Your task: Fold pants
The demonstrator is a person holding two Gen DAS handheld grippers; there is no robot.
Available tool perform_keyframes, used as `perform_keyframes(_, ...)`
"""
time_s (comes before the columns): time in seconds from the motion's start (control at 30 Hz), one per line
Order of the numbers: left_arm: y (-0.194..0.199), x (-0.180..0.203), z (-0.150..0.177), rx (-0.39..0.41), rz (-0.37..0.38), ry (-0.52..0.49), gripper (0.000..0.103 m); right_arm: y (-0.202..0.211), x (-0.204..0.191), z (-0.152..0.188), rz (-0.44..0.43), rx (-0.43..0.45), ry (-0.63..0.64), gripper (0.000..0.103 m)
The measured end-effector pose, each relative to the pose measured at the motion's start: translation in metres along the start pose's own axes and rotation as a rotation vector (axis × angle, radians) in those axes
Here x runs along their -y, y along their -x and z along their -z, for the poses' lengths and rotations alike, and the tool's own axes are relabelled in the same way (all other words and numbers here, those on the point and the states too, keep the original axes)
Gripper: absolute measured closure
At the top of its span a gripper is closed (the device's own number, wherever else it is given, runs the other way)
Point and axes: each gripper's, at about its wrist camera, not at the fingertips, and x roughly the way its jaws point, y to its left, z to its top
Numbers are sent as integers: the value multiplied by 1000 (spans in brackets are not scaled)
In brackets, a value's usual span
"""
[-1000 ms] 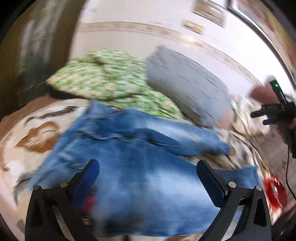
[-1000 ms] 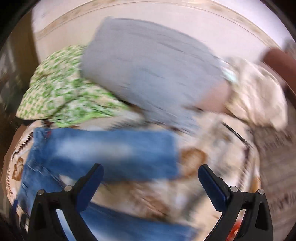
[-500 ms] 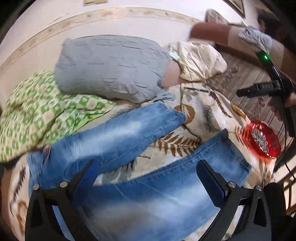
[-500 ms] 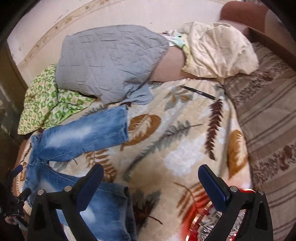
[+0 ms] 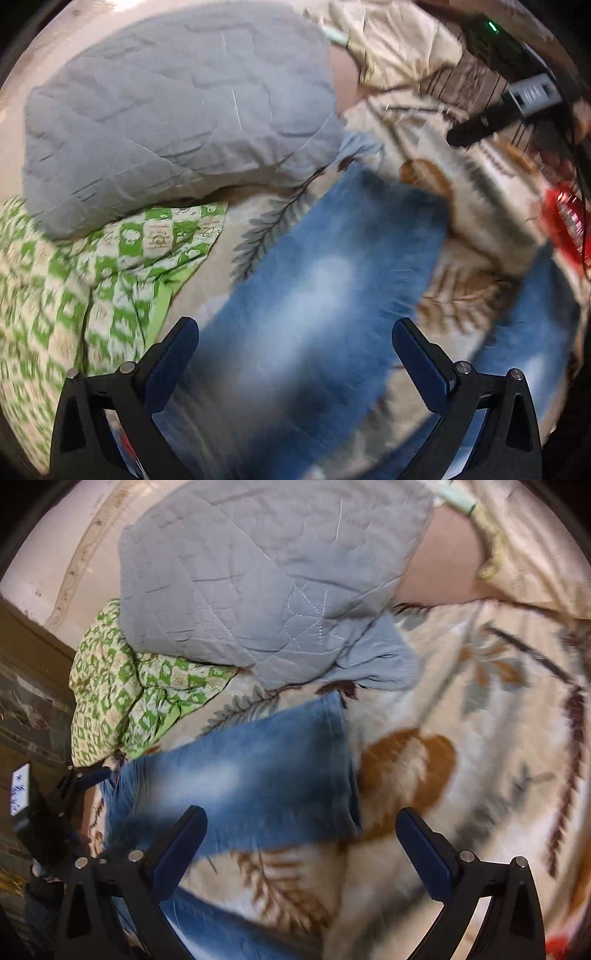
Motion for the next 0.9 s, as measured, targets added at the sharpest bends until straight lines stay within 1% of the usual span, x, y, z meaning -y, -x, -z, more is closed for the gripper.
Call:
perform_keyframes(0.07,-21,-7,-5,-19,-19,-32,0,-25,7,-22,-9,-23,-20,0)
perform_keyframes(0.2,-50,-19,-9,-37,4,-51,0,-66,22,-51,-46,-70,-60,1)
perform_keyframes(0.27,-59,-23,-12,-30,20,-61,0,-84,26,-58,-60,-95,-52,2)
perform_keyframes(0.33,-67,-26,-14,-25,36,-77,0,-96,26,-61,-74,-110,-37,7)
perform_keyframes(0.43,-77,-25,-18,-23,54,-110,0,-110,21,-66,-76,-114,5,12)
perform_keyframes(0.47,-81,-25,-19,-26,51,-117,0,-116,18,-68,-90,-120,21,16)
perform_keyframes(0.5,-85,-25,-20,-33,49,-121,0,-121,17,-69,-87,-125,28,19)
perform_keyframes(0.53,-89,-26,-22,-39,54,-121,0,-125,15,-71,-86,-127,34,24)
perform_keyframes(0.63,-98,-30,-28,-45,67,-105,0,-132,9,-76,-81,-108,60,33)
perform_keyframes(0.7,-106,-35,-31,-55,81,-82,0,-134,8,-79,-45,-96,84,58)
perform_keyframes(0.73,-111,-37,-33,-69,91,-65,3,-133,8,-79,-31,-91,93,72)
perform_keyframes(0.8,-121,-42,-35,-100,141,-16,23,-130,8,-79,-8,-73,118,86)
perform_keyframes(0.83,-125,-45,-36,-113,147,-5,51,-128,10,-78,-5,-66,120,86)
perform_keyframes(0.87,-127,-46,-36,-118,159,9,69,-127,11,-77,-7,-64,120,86)
perform_keyframes(0.9,-125,-46,-37,-107,177,22,76,-125,12,-76,-6,-62,127,86)
